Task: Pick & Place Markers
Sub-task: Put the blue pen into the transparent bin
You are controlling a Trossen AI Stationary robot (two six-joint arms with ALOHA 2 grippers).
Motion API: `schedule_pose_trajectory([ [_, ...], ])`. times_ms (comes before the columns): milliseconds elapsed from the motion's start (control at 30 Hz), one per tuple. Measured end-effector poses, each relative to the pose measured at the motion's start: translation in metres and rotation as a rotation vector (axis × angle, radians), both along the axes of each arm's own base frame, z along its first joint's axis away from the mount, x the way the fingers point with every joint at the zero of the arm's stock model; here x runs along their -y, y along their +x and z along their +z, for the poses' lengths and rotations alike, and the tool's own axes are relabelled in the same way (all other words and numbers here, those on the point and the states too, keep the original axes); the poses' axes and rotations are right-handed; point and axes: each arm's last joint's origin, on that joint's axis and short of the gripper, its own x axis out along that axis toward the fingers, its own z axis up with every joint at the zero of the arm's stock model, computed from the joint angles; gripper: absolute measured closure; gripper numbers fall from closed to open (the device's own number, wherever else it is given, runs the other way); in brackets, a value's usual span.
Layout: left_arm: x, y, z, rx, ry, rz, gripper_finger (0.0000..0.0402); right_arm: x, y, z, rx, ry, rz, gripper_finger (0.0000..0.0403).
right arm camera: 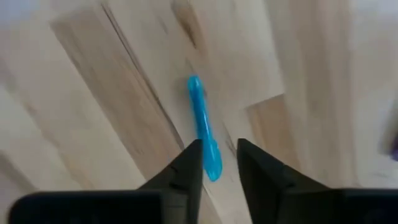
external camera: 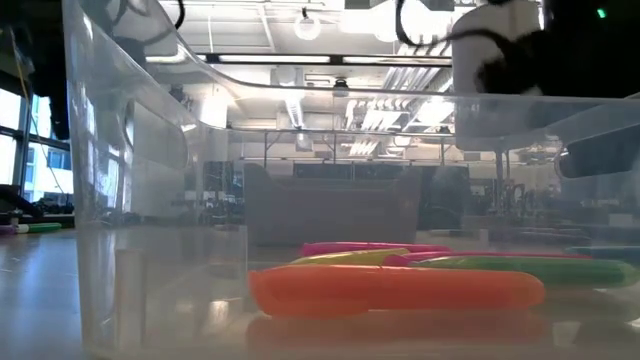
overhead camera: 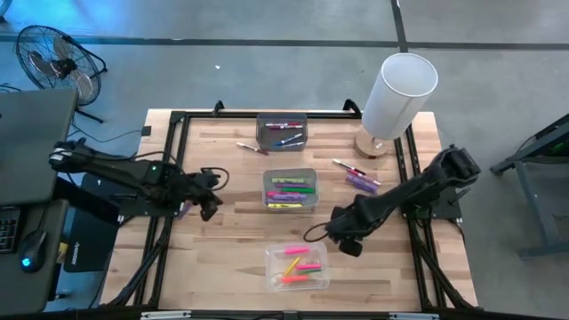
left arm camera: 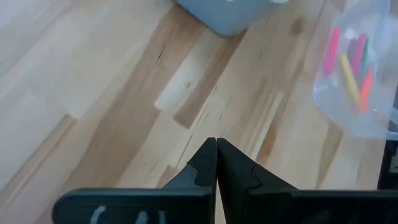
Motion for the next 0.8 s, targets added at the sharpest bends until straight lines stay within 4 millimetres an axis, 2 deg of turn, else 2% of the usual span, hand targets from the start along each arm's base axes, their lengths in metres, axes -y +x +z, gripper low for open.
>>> schedule_pose_trajectory([
  [167, 0.005, 0.001, 0.002, 0.038, 0.015, -0.031, 0.0401, -0.002, -0.009, -0.026, -0.009, 0.016, -0.031, 0.0272],
  [367, 0.007, 0.003, 0.003, 0.058, 0.04, -0.039, 0.0401, 0.0, -0.017, -0.053, 0.017, 0.1, -0.113, 0.0266],
  [500, 0.007, 0.004, 0.003, 0.063, 0.044, -0.045, 0.0401, 0.004, -0.024, -0.061, 0.024, 0.073, -0.168, 0.0291],
  [700, 0.008, 0.004, 0.004, 0.073, 0.027, -0.058, 0.0401, 0.005, -0.024, -0.06, 0.028, 0.01, -0.185, 0.0375],
  [800, 0.008, 0.004, 0.004, 0.07, 0.017, -0.089, 0.0401, 0.004, -0.022, -0.056, 0.025, -0.002, -0.224, 0.0377],
])
